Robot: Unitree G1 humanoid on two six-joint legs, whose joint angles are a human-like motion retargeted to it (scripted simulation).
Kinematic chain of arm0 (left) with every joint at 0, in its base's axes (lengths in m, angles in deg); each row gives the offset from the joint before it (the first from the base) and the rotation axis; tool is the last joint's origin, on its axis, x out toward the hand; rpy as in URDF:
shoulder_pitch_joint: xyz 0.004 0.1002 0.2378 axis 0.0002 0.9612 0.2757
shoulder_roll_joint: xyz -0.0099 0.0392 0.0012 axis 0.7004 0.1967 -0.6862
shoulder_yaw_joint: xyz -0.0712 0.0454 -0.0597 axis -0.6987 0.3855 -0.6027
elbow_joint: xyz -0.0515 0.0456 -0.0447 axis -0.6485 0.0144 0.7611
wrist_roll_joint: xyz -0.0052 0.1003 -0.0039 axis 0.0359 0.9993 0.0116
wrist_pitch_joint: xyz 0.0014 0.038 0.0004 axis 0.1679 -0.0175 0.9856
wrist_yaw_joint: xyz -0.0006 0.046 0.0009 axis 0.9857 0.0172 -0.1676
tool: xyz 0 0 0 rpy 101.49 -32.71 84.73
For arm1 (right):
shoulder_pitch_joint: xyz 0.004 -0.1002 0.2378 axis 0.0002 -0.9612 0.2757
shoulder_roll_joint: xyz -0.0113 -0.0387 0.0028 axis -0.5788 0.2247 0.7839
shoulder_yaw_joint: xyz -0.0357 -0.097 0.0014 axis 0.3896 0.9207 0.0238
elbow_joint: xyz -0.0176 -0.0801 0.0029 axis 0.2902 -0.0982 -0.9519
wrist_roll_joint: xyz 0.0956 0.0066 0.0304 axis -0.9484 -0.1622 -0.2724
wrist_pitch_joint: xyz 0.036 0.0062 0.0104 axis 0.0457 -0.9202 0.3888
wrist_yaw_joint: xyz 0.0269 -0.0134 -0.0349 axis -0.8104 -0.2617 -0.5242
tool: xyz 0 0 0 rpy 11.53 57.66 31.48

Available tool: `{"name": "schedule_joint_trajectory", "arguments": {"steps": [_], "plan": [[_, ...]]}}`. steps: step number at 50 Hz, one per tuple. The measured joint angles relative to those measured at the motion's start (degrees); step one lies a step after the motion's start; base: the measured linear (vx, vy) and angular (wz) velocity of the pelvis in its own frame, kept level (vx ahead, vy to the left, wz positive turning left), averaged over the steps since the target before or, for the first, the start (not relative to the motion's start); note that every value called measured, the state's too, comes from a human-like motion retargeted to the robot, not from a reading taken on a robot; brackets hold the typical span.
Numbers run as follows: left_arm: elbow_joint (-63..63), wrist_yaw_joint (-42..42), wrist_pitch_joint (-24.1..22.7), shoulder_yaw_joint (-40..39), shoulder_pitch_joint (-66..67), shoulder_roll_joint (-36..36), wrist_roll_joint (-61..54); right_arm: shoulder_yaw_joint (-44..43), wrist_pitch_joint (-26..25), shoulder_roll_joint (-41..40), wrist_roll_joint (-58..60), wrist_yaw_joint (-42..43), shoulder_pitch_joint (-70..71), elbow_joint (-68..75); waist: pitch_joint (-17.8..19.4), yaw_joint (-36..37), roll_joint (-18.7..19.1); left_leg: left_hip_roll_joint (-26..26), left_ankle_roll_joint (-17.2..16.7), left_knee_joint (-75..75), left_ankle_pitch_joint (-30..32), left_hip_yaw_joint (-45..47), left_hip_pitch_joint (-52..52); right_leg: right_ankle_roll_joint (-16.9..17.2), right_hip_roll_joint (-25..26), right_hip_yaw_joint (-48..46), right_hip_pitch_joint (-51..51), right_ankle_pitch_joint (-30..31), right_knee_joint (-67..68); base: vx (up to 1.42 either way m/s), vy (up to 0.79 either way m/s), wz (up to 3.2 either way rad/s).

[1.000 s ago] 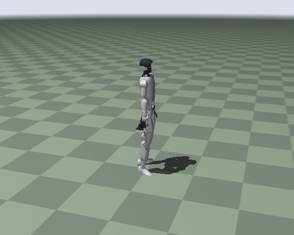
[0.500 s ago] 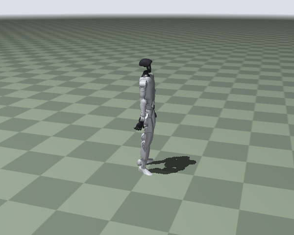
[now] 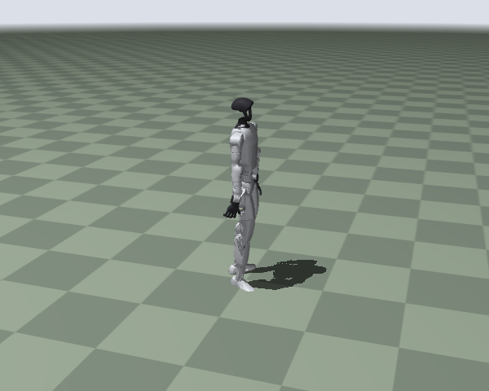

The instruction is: In place motions

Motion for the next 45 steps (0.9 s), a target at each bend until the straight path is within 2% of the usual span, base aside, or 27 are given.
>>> {"name": "schedule_joint_trajectory", "arguments": {"steps": [8, 16, 18, 20, 22, 25, 30, 32, 33, 40, 45], "plan": [[-3.24, 0.73, -0.04, -3.34, -0.14, 1.06, -2.35, -0.88, -0.05, 1.41, -3.03, 0.78, -0.05, 0.62, 1.99, 1.51, -0.57, 1.21, -0.33, 1.78, 0.96, -1.39, -2.91, -0.66, 0.7, -2.44, 0.08, -0.28, -1.07, -0.08, -0.07, 0.24], [-6.61, 2.47, -2.77, -3.52, -2.61, -0.62, -5.52, -3.69, -0.11, 3.51, -6.08, 2.61, -2.04, 2.34, 5.79, 7.1, -2.2, 0.49, 0.37, 6.89, 4.84, -4.84, -10.91, -0.34, -1.58, -11.0, 1.92, -1.45, -2.88, -0.2, 0.02, 1.03], [-6.52, 3.6, -3.82, -3.01, -2.28, -1.2, -5.77, -4.5, -0.89, 3.88, -5.45, 3.07, -2.92, 3.3, 5.6, 8.5, -2.5, 0.79, 0.55, 6.85, 4.94, -0.73, -11.46, -0.03, -2.32, -13.65, 2.23, -1.97, -3.3, -0.15, 0.1, 1.69], [-5.98, 4.66, -4.76, -2.72, -1.55, -1.64, -6.02, -5.1, -1.7, 4.09, -4.88, 3.74, -3.68, 4.06, 4.92, 8.98, -2.55, 3.0, -1.04, 6.38, 4.55, 11.12, -9.91, 0.41, -2.9, -17.04, 2.44, -2.66, -3.54, -0.13, 0.13, 2.0], [-5.11, 5.76, -5.61, -2.63, -0.72, -1.57, -6.16, -5.28, -2.27, 4.07, -4.87, 4.58, -4.04, 4.39, 4.4, 8.18, -2.42, 4.23, -3.12, 6.35, 5.14, 19.31, -8.21, 0.89, -3.22, -20.54, 2.9, -3.48, -3.71, -0.12, 0.13, 2.2], [-3.38, 7.5, -5.81, -3.32, 0.49, -1.01, -6.08, -5.11, -2.38, 3.7, -5.45, 5.37, -4.29, 4.14, 3.67, 6.76, -2.53, 5.29, -4.11, 6.89, 7.38, 29.08, -5.98, 1.7, -3.88, -24.93, 3.81, -4.59, -3.85, -0.09, 0.13, 2.12], [0.49, 9.17, -4.34, -6.08, 1.87, 0.27, -7.12, -5.01, -1.51, 2.61, -5.51, 4.18, -4.21, 2.41, 1.79, 5.76, -3.32, 4.99, -3.46, 9.34, 11.44, 34.18, -4.46, 3.34, -4.75, -30.46, 5.15, -5.85, -3.57, -0.01, 0.13, 1.84], [1.48, 9.36, -3.82, -6.75, 2.37, 0.81, -7.43, -4.79, -1.13, 2.26, -5.39, 3.62, -3.86, 1.43, 1.37, 6.08, -3.05, 4.38, -4.73, 8.97, 13.36, 33.65, -4.29, 3.88, -4.08, -32.14, 5.86, -6.17, -3.38, 0.05, 0.17, 1.31], [1.78, 9.44, -3.67, -6.97, 2.71, 0.95, -7.45, -4.61, -0.9, 2.13, -5.35, 3.4, -3.67, 0.95, 1.26, 6.52, -2.84, 3.67, -5.32, 7.71, 12.31, 33.33, -4.0, 4.11, -3.65, -32.86, 6.29, -6.29, -3.22, 0.07, 0.17, 0.96], [2.57, 9.27, -3.5, -9.5, 4.02, 0.27, -7.14, -2.62, 0.7, 1.3, -5.38, 1.51, -0.86, -2.68, 1.27, 10.48, -2.97, -0.29, -4.25, 1.68, 10.97, 25.5, -3.7, 5.04, -2.72, -35.06, 9.29, -5.14, -2.36, 0.1, 0.2, 0.32], [0.92, 9.24, -4.29, -9.36, 3.79, -0.45, -6.94, -1.86, 3.69, 0.74, -4.41, -0.27, -0.34, -4.89, 1.08, 11.62, -3.47, -1.72, -2.65, 0.99, 8.97, 21.36, -3.45, 5.62, -3.19, -38.03, 11.7, -3.71, -0.75, 0.13, 0.22, 0.49]]}}
